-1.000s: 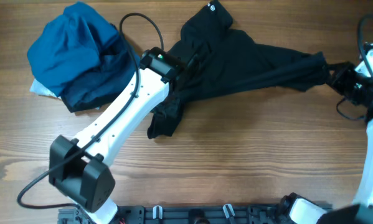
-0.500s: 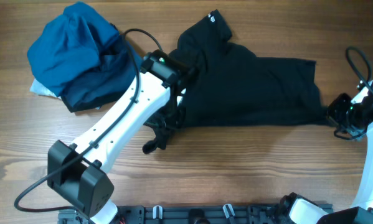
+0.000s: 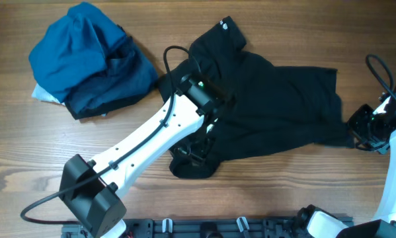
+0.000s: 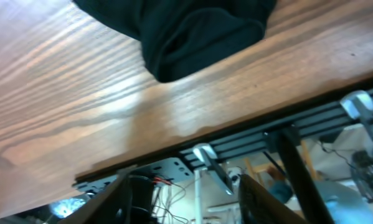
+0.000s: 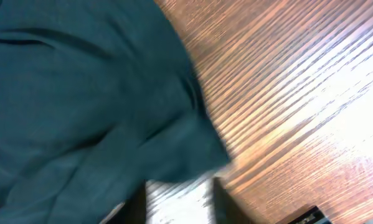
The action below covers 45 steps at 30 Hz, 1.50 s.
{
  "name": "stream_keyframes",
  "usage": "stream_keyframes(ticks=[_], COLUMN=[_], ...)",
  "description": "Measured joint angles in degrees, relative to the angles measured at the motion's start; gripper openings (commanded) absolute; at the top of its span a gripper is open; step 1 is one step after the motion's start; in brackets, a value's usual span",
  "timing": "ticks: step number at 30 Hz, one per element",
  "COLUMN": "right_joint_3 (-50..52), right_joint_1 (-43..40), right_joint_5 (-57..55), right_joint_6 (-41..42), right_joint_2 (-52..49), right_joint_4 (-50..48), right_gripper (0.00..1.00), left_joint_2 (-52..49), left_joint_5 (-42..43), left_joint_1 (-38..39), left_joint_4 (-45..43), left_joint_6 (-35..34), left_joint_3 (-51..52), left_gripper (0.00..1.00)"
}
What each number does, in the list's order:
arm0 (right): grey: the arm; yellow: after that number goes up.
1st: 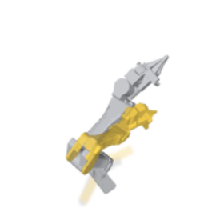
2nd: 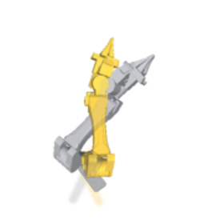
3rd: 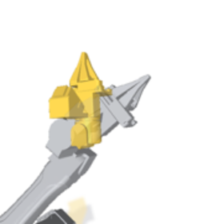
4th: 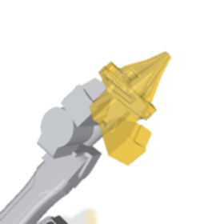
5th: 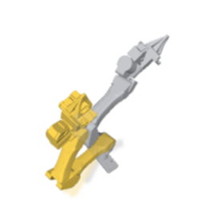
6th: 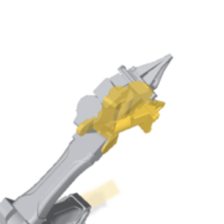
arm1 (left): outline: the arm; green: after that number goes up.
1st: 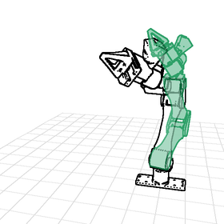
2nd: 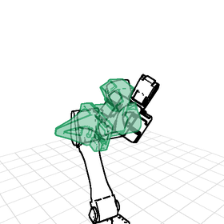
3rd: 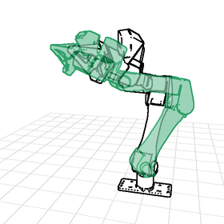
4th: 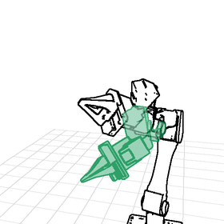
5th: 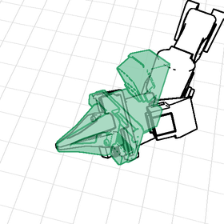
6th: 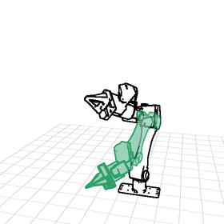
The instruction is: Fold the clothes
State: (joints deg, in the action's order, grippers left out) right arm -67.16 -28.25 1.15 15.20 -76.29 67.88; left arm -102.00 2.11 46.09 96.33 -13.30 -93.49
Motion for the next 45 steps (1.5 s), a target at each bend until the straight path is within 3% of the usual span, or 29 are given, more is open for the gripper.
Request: stream_keyframes(ticks=[4,6,10,13,18,23,26,33,38,45], right_joint_3=[0.00,0.02,0.15,0.17,0.15,0.24,-0.17,-4.81,-13.90,-24.79], right_joint_1=[0.00,0.00,-0.09,-0.09,-0.04,1.44,4.63,7.74,4.35,-2.49], right_joint_5=[-0.13,-0.13,5.57,10.14,17.35,22.08,20.33,7.63,2.56,0.07], right_joint_6=[0.22,0.28,-0.28,0.24,2.47,5.01,7.78,14.80,15.28,13.00], right_joint_2=[-0.50,-2.38,-7.58,-13.77,-26.01,-36.89,-40.81,-44.11,-48.48,-52.02], right_joint_4=[-1.51,-4.15,-15.19,-23.26,-39.74,-54.95,-58.40,-60.30,-55.23,-42.99], right_gripper=[0.71,0.37,0.04,0.04,0.04,0.04,0.05,0.04,0.04,0.05], left_joint_2=[0.02,0.00,-0.09,-0.74,-2.99,-3.17,-3.17,-3.17,-3.17,-3.17], left_joint_5=[-3.78,-3.74,-1.77,0.31,5.60,8.61,10.21,13.94,15.61,16.04], left_joint_1=[-4.79,-9.18,-14.91,-16.70,-16.35,-15.76,-15.72,-15.72,-15.72,-15.72], left_joint_4=[-5.27,-11.17,-20.24,-24.04,-32.30,-32.98,-32.96,-32.13,-32.13,-33.14], left_joint_6=[0.55,0.57,0.83,0.55,2.23,2.75,2.80,2.93,2.71,2.25], left_joint_3=[0.00,-0.02,1.68,6.12,13.51,14.71,14.71,14.71,14.71,14.71], left_gripper=[0.82,0.77,0.46,0.22,0.09,0.09,0.08,0.08,0.12,0.50])
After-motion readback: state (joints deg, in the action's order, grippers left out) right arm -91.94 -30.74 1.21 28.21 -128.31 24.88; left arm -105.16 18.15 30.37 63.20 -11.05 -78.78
